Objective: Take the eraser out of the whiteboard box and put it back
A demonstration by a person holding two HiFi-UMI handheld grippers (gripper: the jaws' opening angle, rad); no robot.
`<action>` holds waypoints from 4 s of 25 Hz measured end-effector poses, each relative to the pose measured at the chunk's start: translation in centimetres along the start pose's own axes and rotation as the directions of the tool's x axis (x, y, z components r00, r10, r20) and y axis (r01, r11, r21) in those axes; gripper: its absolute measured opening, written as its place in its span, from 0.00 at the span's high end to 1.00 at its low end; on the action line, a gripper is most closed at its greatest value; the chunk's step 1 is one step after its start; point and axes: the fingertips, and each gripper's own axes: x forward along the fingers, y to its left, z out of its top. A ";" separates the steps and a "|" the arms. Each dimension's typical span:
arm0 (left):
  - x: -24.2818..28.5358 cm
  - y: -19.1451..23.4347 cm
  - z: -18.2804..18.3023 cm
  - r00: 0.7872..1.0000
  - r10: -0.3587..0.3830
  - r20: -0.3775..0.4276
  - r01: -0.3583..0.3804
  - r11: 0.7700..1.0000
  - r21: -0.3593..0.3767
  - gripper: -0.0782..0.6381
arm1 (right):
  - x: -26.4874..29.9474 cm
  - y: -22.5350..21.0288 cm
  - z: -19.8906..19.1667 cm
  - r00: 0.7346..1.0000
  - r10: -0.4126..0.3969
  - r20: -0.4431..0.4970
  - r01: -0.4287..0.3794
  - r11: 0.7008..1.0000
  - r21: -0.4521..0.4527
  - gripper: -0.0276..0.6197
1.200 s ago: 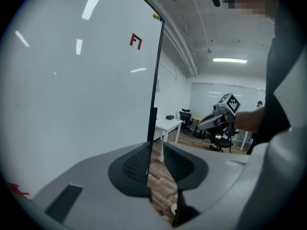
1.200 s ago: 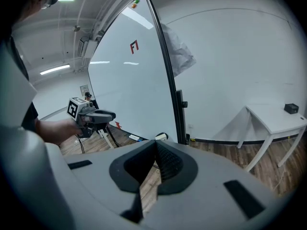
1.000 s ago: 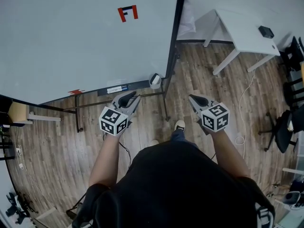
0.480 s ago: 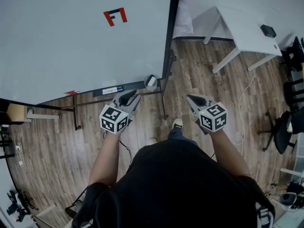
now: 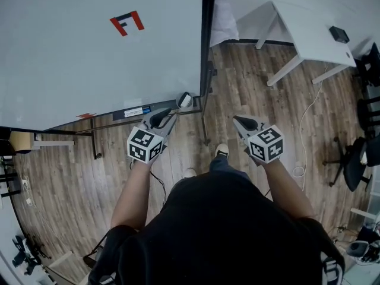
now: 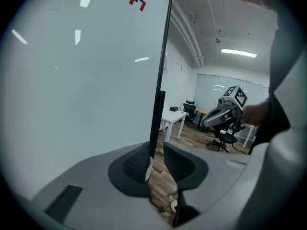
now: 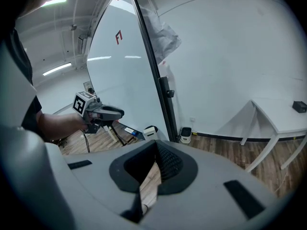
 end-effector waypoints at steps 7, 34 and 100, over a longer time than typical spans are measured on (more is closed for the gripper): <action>2.2 0.2 -0.3 1.000 0.001 -0.028 -0.001 1.000 -0.005 0.76 | 0.5 -1.0 -0.6 1.000 0.008 -0.025 -0.008 1.000 -0.014 0.96; 9.9 3.4 -4.2 0.989 0.082 -0.122 -0.079 0.997 0.026 0.65 | 3.4 -4.5 -1.8 0.994 0.049 -0.095 -0.050 0.999 -0.016 0.96; 8.1 1.9 -0.1 0.991 0.125 -0.052 -0.120 0.989 0.091 0.67 | 2.2 0.3 -3.8 0.993 0.073 -0.095 -0.077 0.996 -0.035 0.96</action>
